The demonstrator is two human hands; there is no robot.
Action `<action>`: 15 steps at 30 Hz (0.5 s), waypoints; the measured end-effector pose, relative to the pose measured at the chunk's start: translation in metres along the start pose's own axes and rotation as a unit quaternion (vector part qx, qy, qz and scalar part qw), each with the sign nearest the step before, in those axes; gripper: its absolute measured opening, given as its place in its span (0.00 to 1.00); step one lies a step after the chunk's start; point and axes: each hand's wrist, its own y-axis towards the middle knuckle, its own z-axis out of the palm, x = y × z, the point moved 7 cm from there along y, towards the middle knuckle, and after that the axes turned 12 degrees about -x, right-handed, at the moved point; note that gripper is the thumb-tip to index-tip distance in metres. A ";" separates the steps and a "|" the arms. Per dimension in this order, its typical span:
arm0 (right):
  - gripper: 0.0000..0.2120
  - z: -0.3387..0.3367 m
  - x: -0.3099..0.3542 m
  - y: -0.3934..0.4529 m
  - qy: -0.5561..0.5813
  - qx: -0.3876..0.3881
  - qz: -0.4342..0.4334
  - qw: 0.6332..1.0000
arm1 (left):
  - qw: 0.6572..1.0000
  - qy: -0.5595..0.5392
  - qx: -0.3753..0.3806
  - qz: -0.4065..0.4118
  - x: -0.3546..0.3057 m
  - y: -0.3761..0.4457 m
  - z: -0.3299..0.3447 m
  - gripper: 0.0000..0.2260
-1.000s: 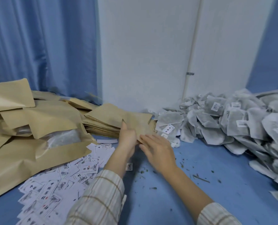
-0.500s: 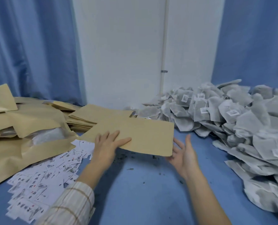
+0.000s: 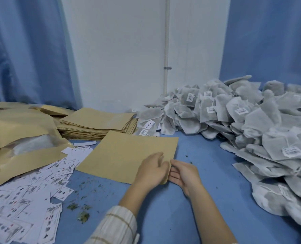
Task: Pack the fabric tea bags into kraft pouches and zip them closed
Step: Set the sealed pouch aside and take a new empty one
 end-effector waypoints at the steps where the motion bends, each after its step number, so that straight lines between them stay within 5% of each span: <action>1: 0.05 -0.003 0.001 0.001 0.014 -0.019 -0.003 1.000 | 0.999 0.036 -0.015 0.012 -0.006 0.000 0.006 0.17; 8: 0.03 -0.008 0.002 0.004 0.160 -0.015 0.033 0.986 | 0.991 0.084 -0.101 0.031 -0.027 -0.004 0.016 0.15; 15: 0.08 -0.004 -0.002 0.006 0.203 -0.003 0.040 0.978 | 0.997 0.005 -0.073 -0.002 -0.023 0.002 0.014 0.16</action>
